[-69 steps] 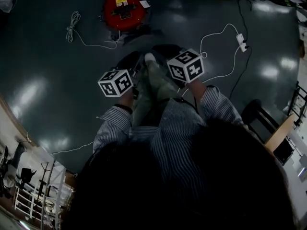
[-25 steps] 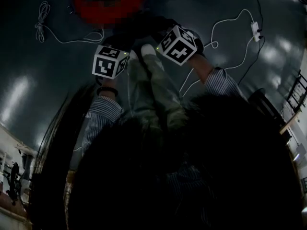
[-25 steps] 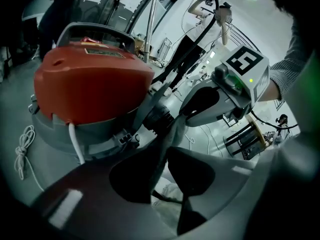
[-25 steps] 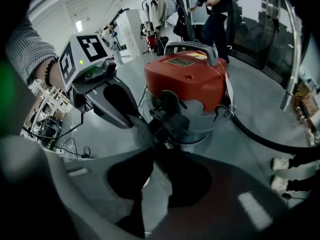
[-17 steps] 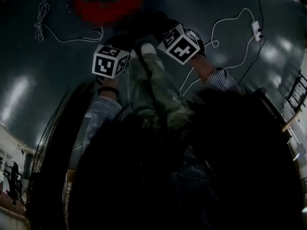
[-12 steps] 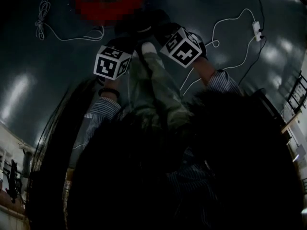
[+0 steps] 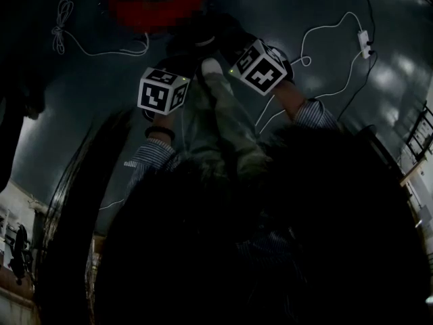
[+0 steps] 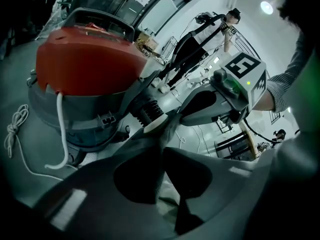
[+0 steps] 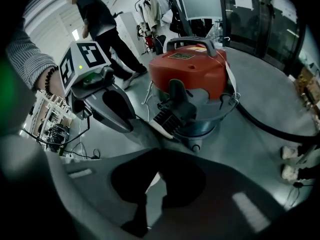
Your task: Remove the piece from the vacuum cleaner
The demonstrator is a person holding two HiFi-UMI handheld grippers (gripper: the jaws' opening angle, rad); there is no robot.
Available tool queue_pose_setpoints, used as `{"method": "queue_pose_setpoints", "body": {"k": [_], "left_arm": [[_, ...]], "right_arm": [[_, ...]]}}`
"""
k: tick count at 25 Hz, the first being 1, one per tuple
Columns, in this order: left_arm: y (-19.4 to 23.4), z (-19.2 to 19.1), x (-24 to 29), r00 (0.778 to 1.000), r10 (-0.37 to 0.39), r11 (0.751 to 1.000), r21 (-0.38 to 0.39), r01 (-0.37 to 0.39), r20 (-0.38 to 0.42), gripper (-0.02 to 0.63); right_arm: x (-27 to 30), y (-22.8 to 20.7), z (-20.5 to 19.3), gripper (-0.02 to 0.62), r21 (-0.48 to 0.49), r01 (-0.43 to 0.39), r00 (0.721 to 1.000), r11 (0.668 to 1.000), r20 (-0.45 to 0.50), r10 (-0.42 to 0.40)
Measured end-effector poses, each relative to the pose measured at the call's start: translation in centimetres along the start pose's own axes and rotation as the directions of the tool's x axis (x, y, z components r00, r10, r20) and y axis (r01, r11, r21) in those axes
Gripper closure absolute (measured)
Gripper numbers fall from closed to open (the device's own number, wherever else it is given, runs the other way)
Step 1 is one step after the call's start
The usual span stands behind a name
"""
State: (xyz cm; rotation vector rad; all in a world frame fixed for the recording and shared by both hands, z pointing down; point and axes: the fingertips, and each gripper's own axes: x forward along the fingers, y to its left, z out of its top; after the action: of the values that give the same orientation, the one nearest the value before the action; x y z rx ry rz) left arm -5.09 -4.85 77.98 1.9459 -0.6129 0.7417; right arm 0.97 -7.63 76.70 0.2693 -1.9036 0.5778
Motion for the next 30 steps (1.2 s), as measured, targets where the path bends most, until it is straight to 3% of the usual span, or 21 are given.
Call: {"method": "queue_pose_setpoints", "body": {"k": [20, 30], "left_arm": [[-0.6, -2.0, 0.4, 1.0, -0.017, 0.997, -0.082, 0.016, -0.007, 0.557], [-0.4, -2.4, 0.3, 0.999, -0.031, 0.994, -0.102, 0.03, -0.007, 0.558]], "right_arm": [[1.3, 2.9, -1.9, 0.578, 0.097, -0.07, 0.997, 0.993, -0.026, 0.073], [1.6, 3.6, -2.1, 0.578, 0.066, -0.064, 0.996, 0.996, -0.058, 0.068]]}}
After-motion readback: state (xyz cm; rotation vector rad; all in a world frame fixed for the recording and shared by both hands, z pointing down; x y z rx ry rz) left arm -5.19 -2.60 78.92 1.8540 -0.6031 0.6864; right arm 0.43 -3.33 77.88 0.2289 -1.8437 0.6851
